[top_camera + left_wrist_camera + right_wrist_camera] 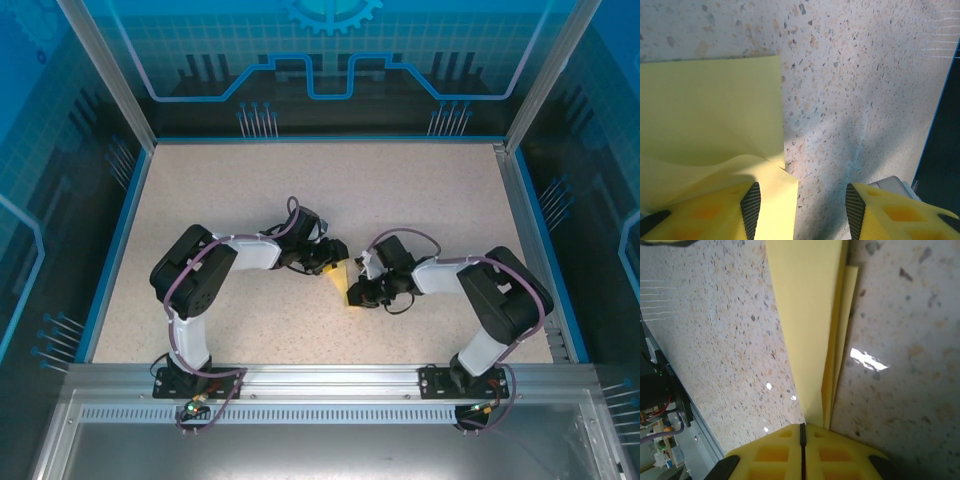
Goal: Fold a paper plane with a square sheet of paper (pick it up from the middle)
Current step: Fold the wing for the fifth time at the center of the table.
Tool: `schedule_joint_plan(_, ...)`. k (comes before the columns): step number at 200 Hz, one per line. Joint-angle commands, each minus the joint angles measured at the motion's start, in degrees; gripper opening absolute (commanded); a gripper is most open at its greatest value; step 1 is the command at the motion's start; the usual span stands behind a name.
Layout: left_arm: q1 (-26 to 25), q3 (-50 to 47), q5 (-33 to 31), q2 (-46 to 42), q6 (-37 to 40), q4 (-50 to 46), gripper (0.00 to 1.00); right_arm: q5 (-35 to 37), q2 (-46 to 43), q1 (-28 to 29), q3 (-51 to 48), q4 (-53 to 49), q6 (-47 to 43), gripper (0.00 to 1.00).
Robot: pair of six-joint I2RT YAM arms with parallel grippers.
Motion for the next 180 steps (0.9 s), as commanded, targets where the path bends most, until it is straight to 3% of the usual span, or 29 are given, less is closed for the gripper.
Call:
schedule_joint_plan(1, 0.54, 0.95, -0.41, 1.27, 1.23, -2.43, 0.52, 0.63, -1.38, -0.15, -2.21, -7.54, -1.72, 0.08)
schedule_joint_plan(58, 0.51, 0.86, -0.5, 1.31, 1.05, -2.49, 0.52, 2.18, 1.03, -0.96, -4.51, -8.2, -2.22, 0.07)
schedule_joint_plan(104, 0.5, 0.86, -0.32, 1.31, 1.01, -2.35, 0.52, 2.02, -7.71, -1.03, -3.05, -8.46, -1.72, 0.08)
schedule_joint_plan(145, 0.52, 1.04, -0.16, 1.4, 0.99, -2.25, 0.52, 1.73, -9.48, 0.07, 1.08, -1.5, 2.46, 0.11)
schedule_joint_plan(180, 0.58, 1.04, -0.15, 1.58, 0.62, -2.08, 0.52, 4.89, -4.87, 2.07, 3.34, 4.44, 6.99, 0.11)
